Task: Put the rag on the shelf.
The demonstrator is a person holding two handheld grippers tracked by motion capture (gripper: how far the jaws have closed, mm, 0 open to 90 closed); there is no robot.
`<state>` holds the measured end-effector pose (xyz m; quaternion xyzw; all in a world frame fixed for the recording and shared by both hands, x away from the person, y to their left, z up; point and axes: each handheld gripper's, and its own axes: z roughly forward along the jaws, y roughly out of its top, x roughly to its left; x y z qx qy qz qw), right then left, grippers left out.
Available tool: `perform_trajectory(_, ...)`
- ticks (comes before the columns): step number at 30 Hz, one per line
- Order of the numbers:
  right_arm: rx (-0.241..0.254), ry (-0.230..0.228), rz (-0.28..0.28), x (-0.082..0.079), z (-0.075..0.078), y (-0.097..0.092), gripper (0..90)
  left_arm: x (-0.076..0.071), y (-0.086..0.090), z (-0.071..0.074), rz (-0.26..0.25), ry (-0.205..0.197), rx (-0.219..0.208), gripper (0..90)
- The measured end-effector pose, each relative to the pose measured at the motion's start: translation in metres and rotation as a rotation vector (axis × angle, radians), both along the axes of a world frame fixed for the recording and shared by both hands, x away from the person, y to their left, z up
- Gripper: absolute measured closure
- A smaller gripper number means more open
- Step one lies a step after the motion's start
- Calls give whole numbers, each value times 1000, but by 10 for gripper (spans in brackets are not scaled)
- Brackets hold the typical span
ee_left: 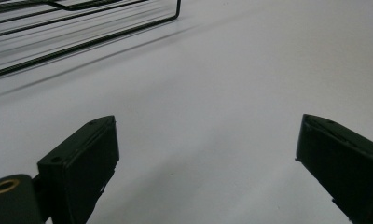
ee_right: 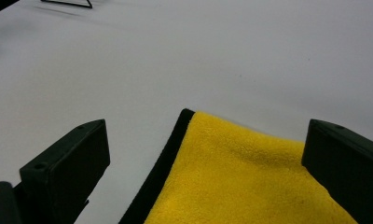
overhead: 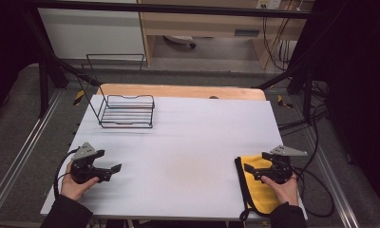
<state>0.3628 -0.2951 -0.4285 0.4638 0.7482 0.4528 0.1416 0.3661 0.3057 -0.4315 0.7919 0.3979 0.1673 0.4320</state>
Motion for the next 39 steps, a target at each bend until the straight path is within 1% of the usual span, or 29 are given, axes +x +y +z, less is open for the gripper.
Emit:
perform_trajectory(5,-13,6,-5,-1,0,1,16,-1,-1,1,-3,-4,2,59)
perform_trajectory(10,-32,-1,0,0,1,5,23,0,-1,0,-7,-4,-2,61)
perform_trajectory(13,-45,8,2,0,2,9,25,0,-1,0,-8,-4,1,63)
perform_trajectory(16,-59,4,8,0,1,16,31,0,-1,0,-4,-10,-8,63)
perform_trajectory(18,-73,5,14,0,1,20,34,0,-2,0,-5,-9,2,64)
perform_trajectory(23,-102,2,13,2,1,32,59,0,-4,-1,-10,-6,5,64)
perform_trajectory(26,-128,15,9,3,0,39,121,0,-4,-1,-7,-1,4,64)
perform_trajectory(29,-166,19,18,4,-4,46,223,0,-4,-2,-3,2,6,64)
perform_trajectory(30,-181,24,19,5,-5,48,283,0,-4,-2,-2,2,6,64)
perform_trajectory(31,-195,32,18,6,-6,50,322,0,-4,-2,-1,2,6,64)
perform_trajectory(33,-204,37,1,9,-10,53,379,0,-4,-2,-3,3,10,66)
perform_trajectory(36,-231,38,-28,12,-13,55,471,0,-5,-2,-4,4,13,70)
perform_trajectory(39,-277,37,-50,15,-16,56,551,0,-5,-2,-3,5,14,74)
